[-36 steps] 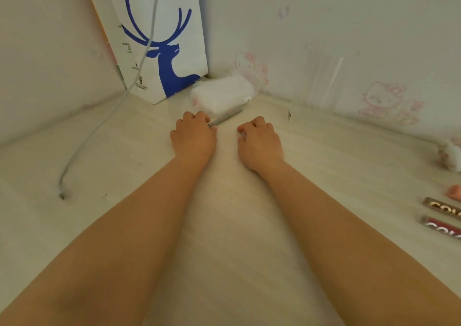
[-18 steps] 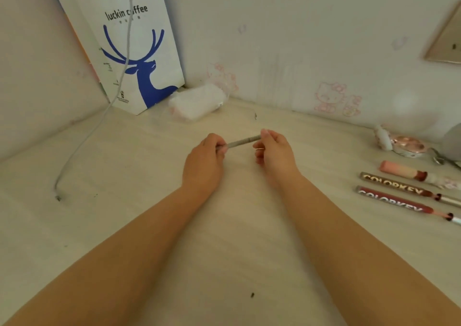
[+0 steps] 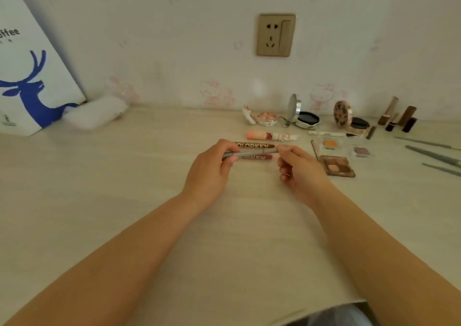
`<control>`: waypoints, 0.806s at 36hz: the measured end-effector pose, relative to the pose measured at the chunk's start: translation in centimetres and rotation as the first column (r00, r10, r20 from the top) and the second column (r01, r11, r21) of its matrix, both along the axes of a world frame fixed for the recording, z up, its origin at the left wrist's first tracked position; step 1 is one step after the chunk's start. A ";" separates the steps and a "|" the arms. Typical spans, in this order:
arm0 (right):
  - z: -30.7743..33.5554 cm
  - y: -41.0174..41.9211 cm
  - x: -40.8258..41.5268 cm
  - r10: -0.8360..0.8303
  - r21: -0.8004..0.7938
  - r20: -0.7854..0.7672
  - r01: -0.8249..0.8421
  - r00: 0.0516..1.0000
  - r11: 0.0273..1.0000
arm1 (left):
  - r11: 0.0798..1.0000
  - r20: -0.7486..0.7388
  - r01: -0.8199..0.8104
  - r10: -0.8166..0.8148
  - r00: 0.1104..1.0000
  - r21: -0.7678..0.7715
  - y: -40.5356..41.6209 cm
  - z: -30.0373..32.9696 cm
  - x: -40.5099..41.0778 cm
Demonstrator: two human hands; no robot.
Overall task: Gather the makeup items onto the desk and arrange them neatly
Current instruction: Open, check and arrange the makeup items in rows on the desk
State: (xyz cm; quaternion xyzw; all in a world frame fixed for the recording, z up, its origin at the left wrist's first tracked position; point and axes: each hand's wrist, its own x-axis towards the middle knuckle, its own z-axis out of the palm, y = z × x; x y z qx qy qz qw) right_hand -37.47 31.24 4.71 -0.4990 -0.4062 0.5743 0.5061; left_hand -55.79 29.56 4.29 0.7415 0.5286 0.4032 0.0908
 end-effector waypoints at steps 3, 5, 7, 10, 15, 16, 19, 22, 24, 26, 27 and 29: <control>0.4 -1.2 4.8 -0.027 -0.019 -0.073 0.026 0.997 0.999 | 0.997 -0.120 0.074 -0.070 0.990 0.033 0.1 -0.1 4.2; 0.4 -2.0 7.6 -0.060 0.005 -0.013 0.060 0.998 0.998 | 0.993 -0.217 0.100 -0.086 0.972 0.056 0.1 -0.2 7.2; 0.2 -2.8 10.0 -0.112 0.073 0.123 0.103 0.986 0.992 | 0.991 -0.259 0.114 -0.091 0.962 0.077 0.0 -0.4 9.9; -0.6 -3.8 12.8 -0.164 0.152 0.235 0.130 0.958 0.980 | 0.989 -0.266 0.117 -0.088 0.960 0.095 -0.1 -0.6 12.9; -1.2 -4.1 14.8 -0.192 0.164 0.277 0.151 0.941 0.975 | 0.979 -0.403 0.157 -0.092 0.911 0.131 0.3 -1.6 15.7; -1.2 -4.1 14.9 -0.194 0.164 0.296 0.150 0.935 0.975 | 0.977 -0.414 0.163 -0.093 0.905 0.137 0.4 -1.8 16.2; -1.1 -4.1 15.0 -0.200 0.166 0.219 0.165 0.955 0.972 | 0.969 -0.423 0.190 -0.108 0.899 0.156 0.2 -2.3 17.2; -1.2 -4.2 15.1 -0.183 0.178 0.186 0.150 0.965 0.972 | 0.969 -0.426 0.205 -0.128 0.895 0.138 -0.1 -2.4 18.2; -1.2 -4.2 15.1 -0.178 0.185 0.192 0.143 0.965 0.972 | 0.972 -0.408 0.202 -0.138 0.902 0.117 -0.4 -2.3 18.8; -1.2 -4.3 15.0 -0.186 0.182 0.182 0.153 0.966 0.971 | 0.980 -0.381 0.190 -0.152 0.912 0.064 -0.6 -2.2 19.2; -1.3 -4.3 14.9 -0.193 0.176 0.171 0.162 0.966 0.971 | 0.982 -0.375 0.182 -0.154 0.914 0.040 -0.7 -2.2 19.3; -1.3 -4.3 14.8 -0.217 0.161 0.156 0.192 0.964 0.968 | 0.988 -0.388 0.156 -0.144 0.910 -0.001 -0.8 -2.1 19.5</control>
